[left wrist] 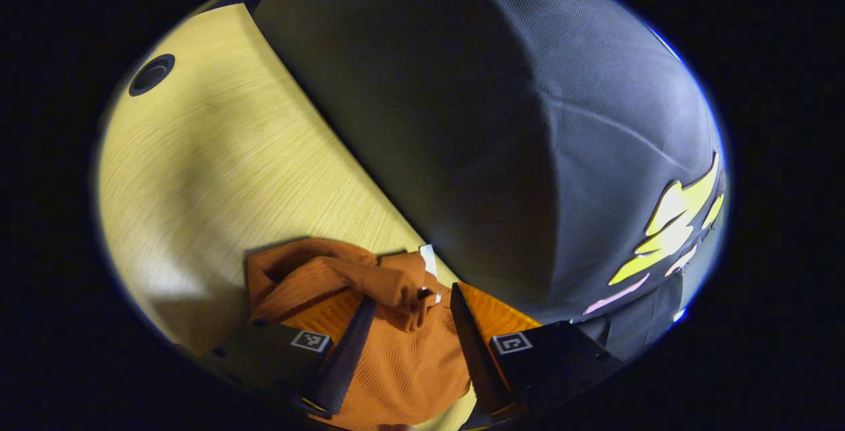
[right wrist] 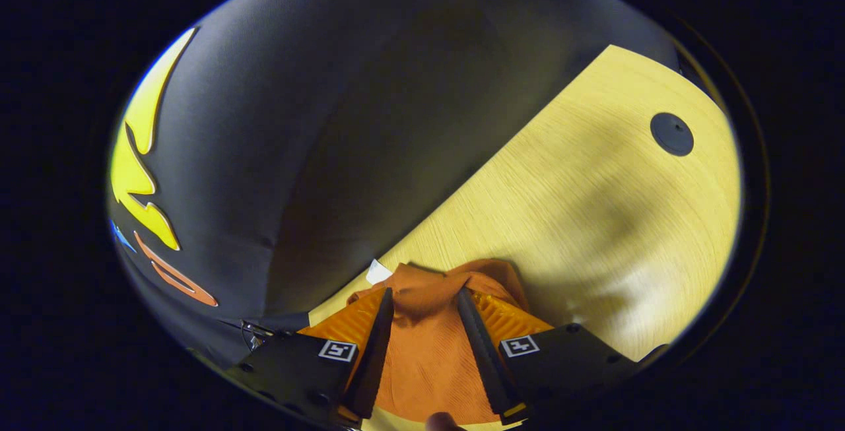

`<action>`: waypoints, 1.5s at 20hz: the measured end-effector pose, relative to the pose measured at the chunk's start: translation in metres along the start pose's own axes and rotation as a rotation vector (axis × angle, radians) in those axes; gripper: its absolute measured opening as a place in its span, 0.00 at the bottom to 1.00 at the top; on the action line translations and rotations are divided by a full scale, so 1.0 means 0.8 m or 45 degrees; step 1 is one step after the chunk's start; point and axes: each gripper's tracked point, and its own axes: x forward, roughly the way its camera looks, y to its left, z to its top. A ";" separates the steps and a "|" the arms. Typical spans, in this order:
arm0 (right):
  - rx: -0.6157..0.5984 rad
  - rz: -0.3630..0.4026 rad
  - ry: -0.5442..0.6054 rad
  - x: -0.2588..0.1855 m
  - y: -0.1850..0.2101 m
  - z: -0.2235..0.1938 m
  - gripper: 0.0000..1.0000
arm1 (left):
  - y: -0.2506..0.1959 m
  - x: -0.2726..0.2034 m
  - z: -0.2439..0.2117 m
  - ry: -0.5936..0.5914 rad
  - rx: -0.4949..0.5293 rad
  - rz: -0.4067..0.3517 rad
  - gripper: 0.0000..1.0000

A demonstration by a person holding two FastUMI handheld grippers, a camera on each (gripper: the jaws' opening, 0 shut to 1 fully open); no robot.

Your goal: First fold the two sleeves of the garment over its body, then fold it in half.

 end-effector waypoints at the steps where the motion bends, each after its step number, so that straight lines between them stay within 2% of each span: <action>1: -0.028 -0.008 -0.021 -0.006 0.004 0.005 0.64 | 0.002 -0.004 0.005 -0.016 0.024 0.015 0.77; 3: -0.134 -0.048 -0.061 -0.015 0.009 0.015 0.76 | -0.003 -0.012 0.016 -0.038 0.121 0.064 0.79; 4: -0.198 -0.059 -0.075 -0.021 0.014 0.017 0.77 | -0.009 -0.016 0.021 -0.055 0.181 0.081 0.75; 5: -0.258 -0.070 -0.079 -0.028 0.020 0.015 0.80 | -0.017 -0.023 0.027 -0.073 0.232 0.094 0.80; 6: -0.318 -0.084 -0.089 -0.034 0.029 0.014 0.87 | -0.025 -0.030 0.032 -0.096 0.282 0.118 0.95; 8: -0.477 -0.131 -0.137 -0.060 0.053 0.018 0.90 | -0.038 -0.054 0.045 -0.152 0.420 0.175 0.98; 10: -0.666 -0.201 -0.204 -0.095 0.075 0.023 0.90 | -0.055 -0.094 0.056 -0.233 0.599 0.248 0.97; 12: -0.867 -0.288 -0.334 -0.144 0.102 0.035 0.99 | -0.077 -0.146 0.065 -0.334 0.784 0.341 0.99; 13: -0.950 -0.307 -0.409 -0.164 0.124 0.032 0.99 | -0.090 -0.177 0.069 -0.404 0.883 0.381 0.99; 16: -1.092 -0.288 -0.612 -0.248 0.177 0.009 0.99 | -0.148 -0.278 0.070 -0.674 1.119 0.497 0.98; 17: -1.112 -0.274 -0.670 -0.278 0.189 -0.003 0.99 | -0.167 -0.302 0.059 -0.738 1.164 0.502 0.98; 20: -1.112 -0.232 -0.852 -0.355 0.213 -0.034 0.98 | -0.207 -0.355 -0.011 -0.735 1.163 0.417 0.98; 24: -1.148 -0.279 -1.008 -0.423 0.196 -0.092 0.96 | -0.200 -0.409 -0.078 -0.788 1.177 0.436 0.98; 27: -1.093 -0.286 -1.016 -0.470 0.152 -0.148 0.96 | -0.197 -0.445 -0.131 -0.816 1.261 0.440 0.98; 30: -1.127 -0.299 -1.008 -0.492 0.116 -0.194 0.96 | -0.191 -0.457 -0.179 -0.776 1.300 0.428 0.98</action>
